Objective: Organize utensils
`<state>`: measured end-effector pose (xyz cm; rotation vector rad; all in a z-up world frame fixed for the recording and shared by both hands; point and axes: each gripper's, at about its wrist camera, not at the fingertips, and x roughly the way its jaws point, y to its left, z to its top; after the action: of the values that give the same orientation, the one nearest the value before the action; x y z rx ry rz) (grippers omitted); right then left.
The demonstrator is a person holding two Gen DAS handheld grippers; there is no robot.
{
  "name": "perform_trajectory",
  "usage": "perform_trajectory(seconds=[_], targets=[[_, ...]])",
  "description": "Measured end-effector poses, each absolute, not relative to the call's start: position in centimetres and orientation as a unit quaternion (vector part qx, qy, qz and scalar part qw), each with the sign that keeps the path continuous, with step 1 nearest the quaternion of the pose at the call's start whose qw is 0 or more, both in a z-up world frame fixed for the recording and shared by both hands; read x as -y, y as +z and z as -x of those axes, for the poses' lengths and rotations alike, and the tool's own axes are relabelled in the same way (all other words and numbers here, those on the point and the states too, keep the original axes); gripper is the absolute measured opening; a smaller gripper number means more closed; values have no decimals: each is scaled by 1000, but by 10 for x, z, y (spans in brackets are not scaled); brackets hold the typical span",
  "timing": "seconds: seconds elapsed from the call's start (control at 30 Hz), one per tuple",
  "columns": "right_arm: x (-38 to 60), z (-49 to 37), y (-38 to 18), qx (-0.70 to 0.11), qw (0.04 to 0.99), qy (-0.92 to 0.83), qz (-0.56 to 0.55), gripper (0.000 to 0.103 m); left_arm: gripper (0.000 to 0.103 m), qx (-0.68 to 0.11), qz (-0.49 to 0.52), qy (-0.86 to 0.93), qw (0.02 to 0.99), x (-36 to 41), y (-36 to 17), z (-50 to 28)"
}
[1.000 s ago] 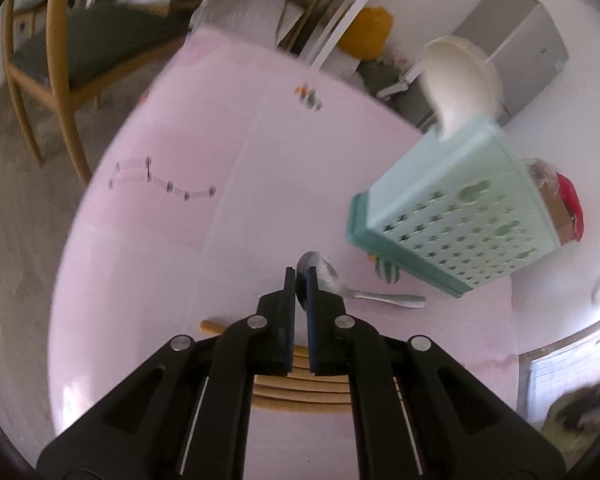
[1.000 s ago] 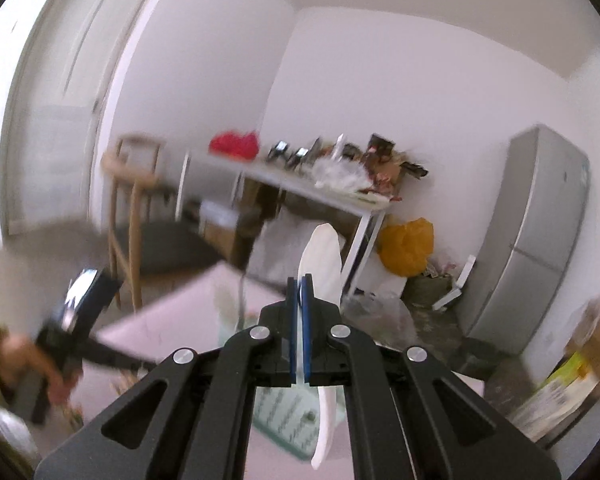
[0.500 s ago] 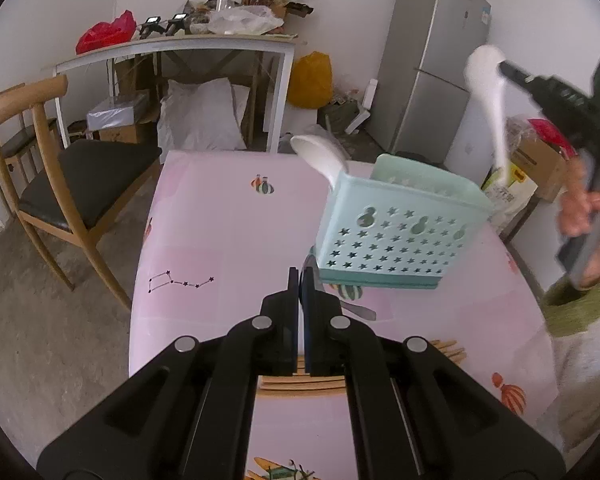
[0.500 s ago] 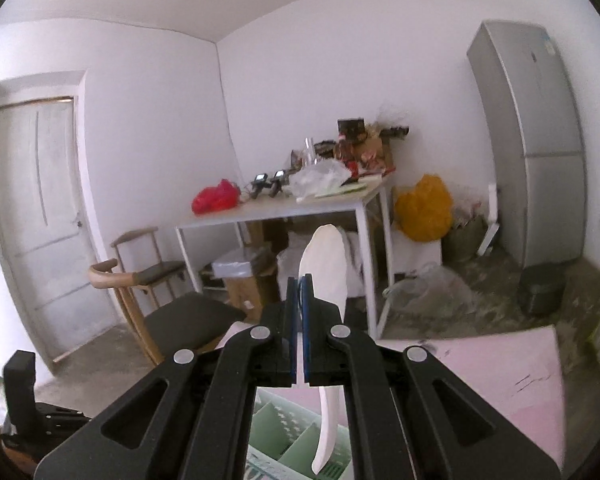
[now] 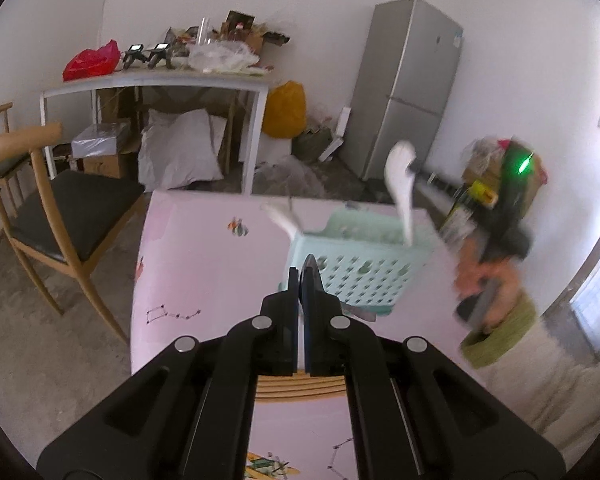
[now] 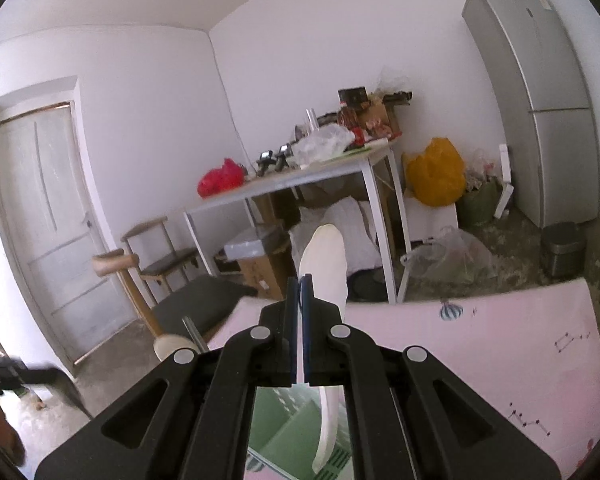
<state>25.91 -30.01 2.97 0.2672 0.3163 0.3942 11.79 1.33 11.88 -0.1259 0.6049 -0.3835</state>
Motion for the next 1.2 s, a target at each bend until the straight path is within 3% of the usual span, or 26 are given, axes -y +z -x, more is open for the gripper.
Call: perform_trajectory(seconds=[0.6, 0.67, 0.73, 0.8, 0.93, 1.2], targets=[[300, -208, 2, -199, 959, 176, -99, 6, 0, -245, 119, -220, 937, -12, 157, -154], [301, -202, -2, -209, 958, 168, -97, 13, 0, -246, 117, -223, 936, -7, 155, -161], [304, -194, -5, -212, 959, 160, -103, 36, 0, -247, 113, -225, 936, 0, 153, -168], [310, -183, -4, -204, 960, 153, -113, 47, 1, -246, 107, -226, 936, 6, 151, -175], [323, -167, -1, -191, 961, 138, -141, 52, 1, -244, 96, -238, 935, 22, 149, -182], [341, -151, -10, -198, 953, 128, -189, 53, 1, -243, 3, -224, 944, 71, 139, -197]])
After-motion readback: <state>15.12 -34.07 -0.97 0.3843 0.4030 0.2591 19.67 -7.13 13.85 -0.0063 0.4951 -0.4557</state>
